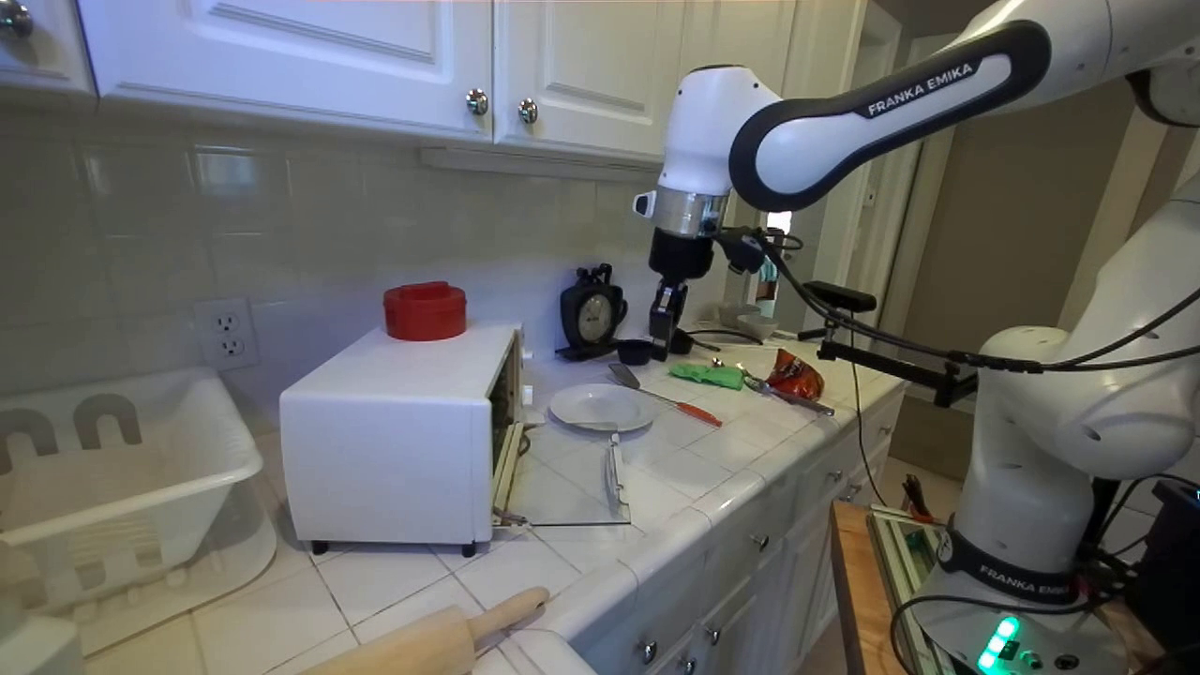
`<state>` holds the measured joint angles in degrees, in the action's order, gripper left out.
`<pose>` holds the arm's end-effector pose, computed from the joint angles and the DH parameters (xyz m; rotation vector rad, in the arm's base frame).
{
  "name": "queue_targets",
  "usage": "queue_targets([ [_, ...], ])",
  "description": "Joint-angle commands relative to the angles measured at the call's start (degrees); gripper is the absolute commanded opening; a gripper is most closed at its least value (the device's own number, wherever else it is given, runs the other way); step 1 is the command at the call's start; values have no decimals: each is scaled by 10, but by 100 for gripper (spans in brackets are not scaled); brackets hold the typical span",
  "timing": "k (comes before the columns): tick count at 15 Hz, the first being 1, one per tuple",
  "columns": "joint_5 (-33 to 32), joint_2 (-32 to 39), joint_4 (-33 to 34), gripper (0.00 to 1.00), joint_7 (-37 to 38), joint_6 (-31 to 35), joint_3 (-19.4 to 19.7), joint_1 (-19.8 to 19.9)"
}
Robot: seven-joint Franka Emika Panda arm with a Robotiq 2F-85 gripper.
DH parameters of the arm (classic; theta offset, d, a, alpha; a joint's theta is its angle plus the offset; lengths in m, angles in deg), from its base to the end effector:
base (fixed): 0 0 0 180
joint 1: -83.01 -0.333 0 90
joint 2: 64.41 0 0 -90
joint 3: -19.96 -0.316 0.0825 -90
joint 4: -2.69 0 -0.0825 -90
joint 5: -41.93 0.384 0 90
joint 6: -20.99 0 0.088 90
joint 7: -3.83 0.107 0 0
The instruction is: Open the oven
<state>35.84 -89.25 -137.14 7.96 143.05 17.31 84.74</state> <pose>0.4257 0.0030 0.4717 3.0279 -0.0124 0.1927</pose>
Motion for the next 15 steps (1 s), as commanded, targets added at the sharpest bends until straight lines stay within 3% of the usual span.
queue_targets([
  [1, 13, -31, 17, 41, 43, -55, -12, -8],
  [6, 23, -64, 53, 75, 78, -99, -29, -22],
  [10, 15, -76, 73, 100, 68, -71, -32, -31],
  [13, -12, -71, 70, 100, 13, 2, -25, -35],
  [14, 2, -72, 74, 100, 36, -31, -32, -32],
  [15, 1, -71, 74, 100, 27, -17, -30, -33],
])
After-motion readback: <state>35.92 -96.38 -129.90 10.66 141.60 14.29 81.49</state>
